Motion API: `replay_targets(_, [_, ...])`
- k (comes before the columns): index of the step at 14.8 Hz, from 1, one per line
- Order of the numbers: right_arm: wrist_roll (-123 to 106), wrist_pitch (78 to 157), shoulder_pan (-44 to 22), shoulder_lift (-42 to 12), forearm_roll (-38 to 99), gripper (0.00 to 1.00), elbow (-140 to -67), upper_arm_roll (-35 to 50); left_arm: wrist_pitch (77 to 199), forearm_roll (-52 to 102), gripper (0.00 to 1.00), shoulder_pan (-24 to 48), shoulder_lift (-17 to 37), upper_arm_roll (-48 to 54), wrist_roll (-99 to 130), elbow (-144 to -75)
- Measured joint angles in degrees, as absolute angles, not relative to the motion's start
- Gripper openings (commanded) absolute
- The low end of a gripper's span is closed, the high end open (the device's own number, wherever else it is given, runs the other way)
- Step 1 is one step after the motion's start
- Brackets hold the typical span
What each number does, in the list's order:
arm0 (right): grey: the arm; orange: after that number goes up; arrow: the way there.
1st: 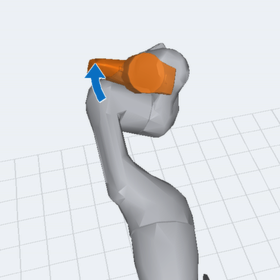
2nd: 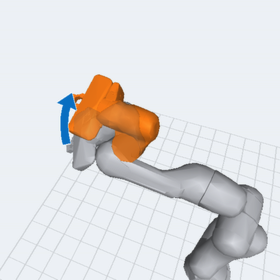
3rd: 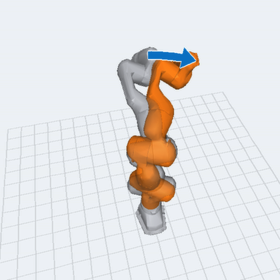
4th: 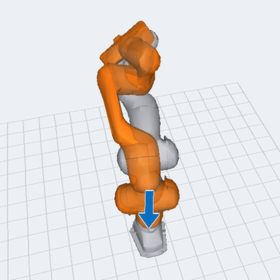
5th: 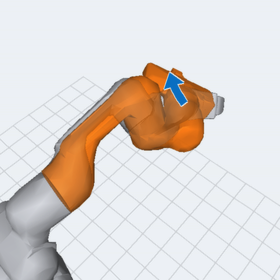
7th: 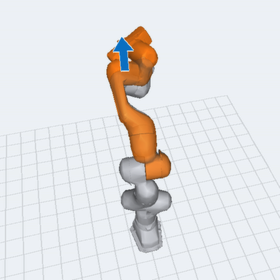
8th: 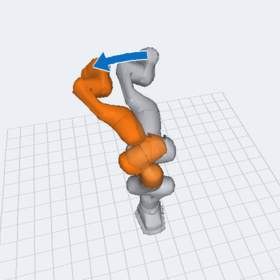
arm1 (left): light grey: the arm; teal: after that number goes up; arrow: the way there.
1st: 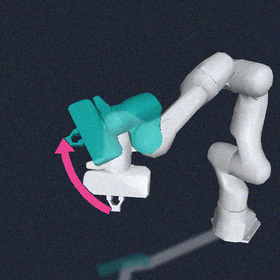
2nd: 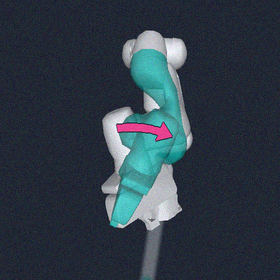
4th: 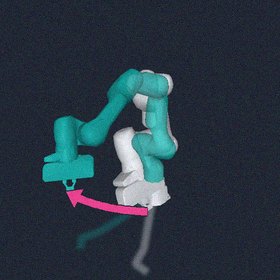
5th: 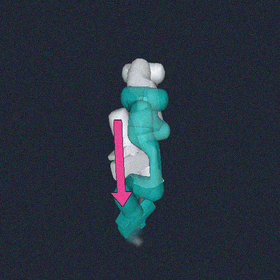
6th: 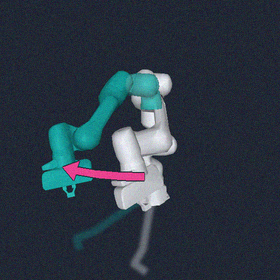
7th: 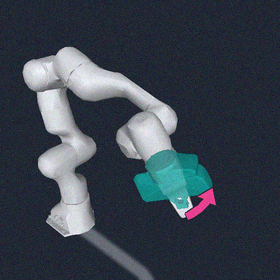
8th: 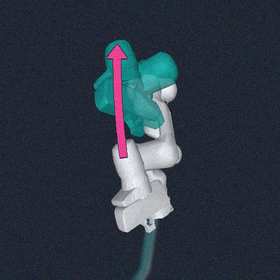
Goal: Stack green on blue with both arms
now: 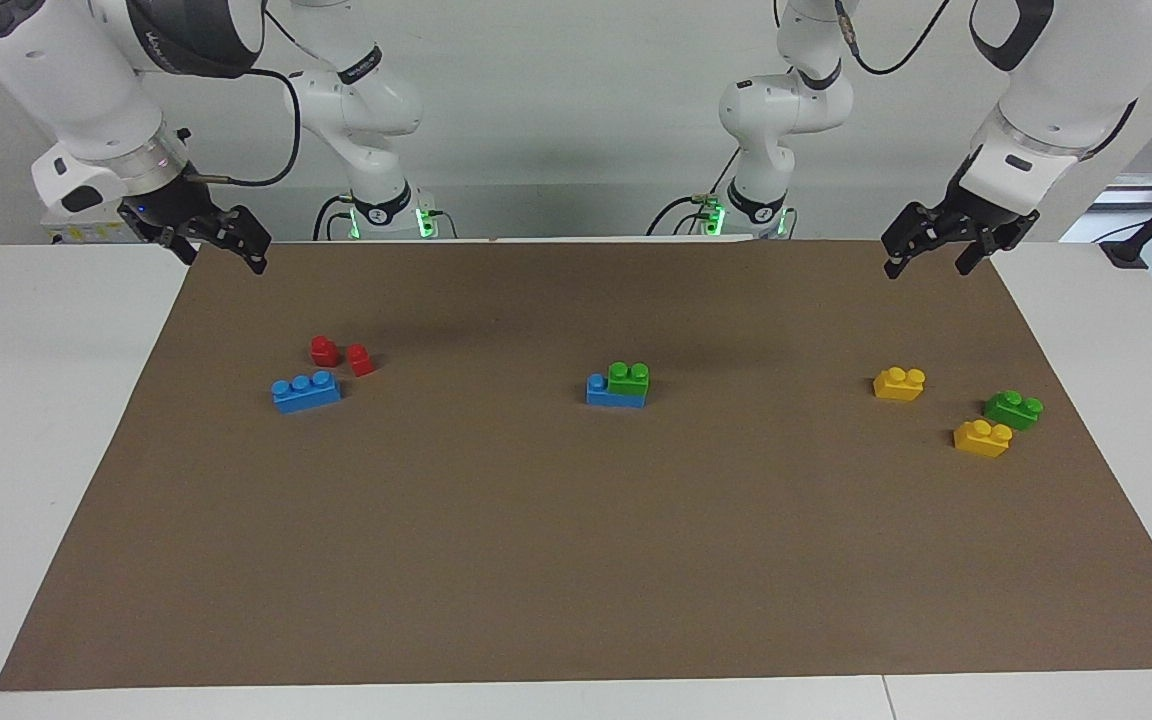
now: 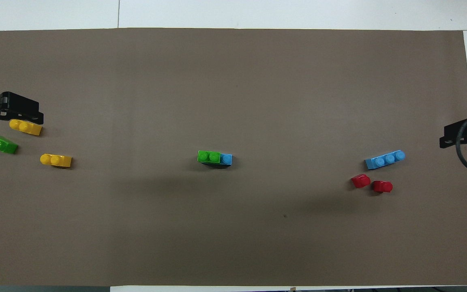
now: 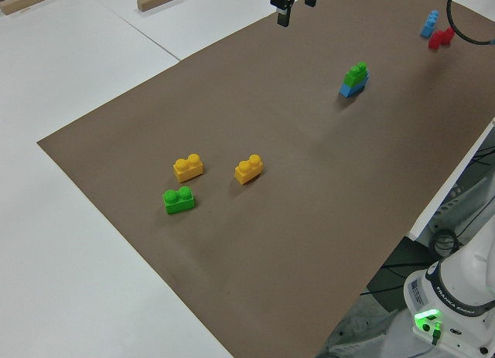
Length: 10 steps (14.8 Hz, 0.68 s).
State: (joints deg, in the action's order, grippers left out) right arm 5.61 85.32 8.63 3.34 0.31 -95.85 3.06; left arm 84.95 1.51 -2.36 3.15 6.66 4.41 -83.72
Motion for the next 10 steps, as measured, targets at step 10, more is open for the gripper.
replay_targets(10, [4.9,84.9,8.5,3.5,0.3,1.0,-95.8,3.8,85.0,1.5,1.0,-2.4,3.2,6.7,3.5,-83.7])
